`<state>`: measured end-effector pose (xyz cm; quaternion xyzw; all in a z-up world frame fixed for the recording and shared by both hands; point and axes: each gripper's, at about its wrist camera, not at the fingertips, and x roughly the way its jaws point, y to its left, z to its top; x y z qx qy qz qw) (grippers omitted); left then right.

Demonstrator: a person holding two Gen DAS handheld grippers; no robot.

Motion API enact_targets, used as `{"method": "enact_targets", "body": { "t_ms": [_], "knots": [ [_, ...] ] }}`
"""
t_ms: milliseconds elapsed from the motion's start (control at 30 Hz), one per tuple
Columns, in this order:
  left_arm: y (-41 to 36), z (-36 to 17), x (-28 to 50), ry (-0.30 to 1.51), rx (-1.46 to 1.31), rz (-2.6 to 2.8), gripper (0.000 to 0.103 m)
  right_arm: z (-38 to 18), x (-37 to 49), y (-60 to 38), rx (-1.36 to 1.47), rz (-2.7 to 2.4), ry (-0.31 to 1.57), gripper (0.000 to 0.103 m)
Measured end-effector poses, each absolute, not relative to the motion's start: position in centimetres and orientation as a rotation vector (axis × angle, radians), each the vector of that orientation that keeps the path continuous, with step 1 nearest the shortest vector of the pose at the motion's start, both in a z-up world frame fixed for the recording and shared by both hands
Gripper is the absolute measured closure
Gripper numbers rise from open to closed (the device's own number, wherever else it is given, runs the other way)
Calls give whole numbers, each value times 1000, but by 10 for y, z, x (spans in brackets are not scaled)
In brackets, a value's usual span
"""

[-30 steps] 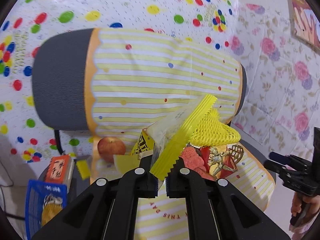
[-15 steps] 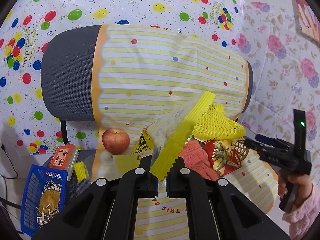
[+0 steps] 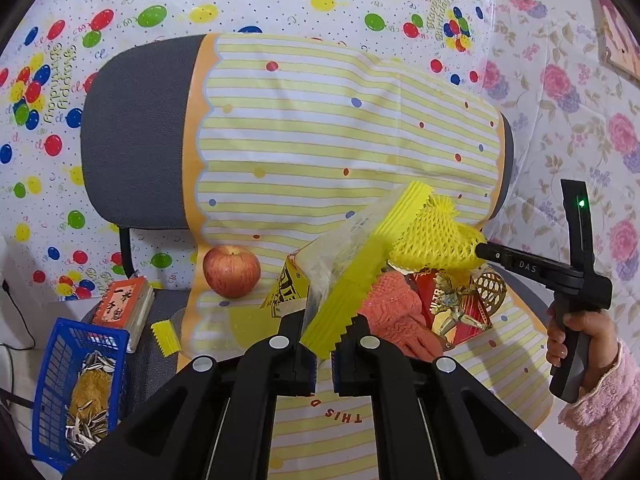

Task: Collect trash
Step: 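Grasp the yellow foam net with the right tool while the left tool holds the bag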

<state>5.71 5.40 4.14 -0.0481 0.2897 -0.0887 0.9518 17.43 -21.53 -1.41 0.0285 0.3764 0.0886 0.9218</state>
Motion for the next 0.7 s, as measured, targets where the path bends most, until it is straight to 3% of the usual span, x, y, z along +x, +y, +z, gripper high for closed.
{"method": "enact_targets", "body": {
  "t_ms": [400,700],
  "knots": [
    [62,101,1,462,-98,-192,97,101,91,-173,-104,247,497,94],
    [30,103,-50,479,-95,-316,97,102,4,-191,-71,221,524,94]
  ]
}}
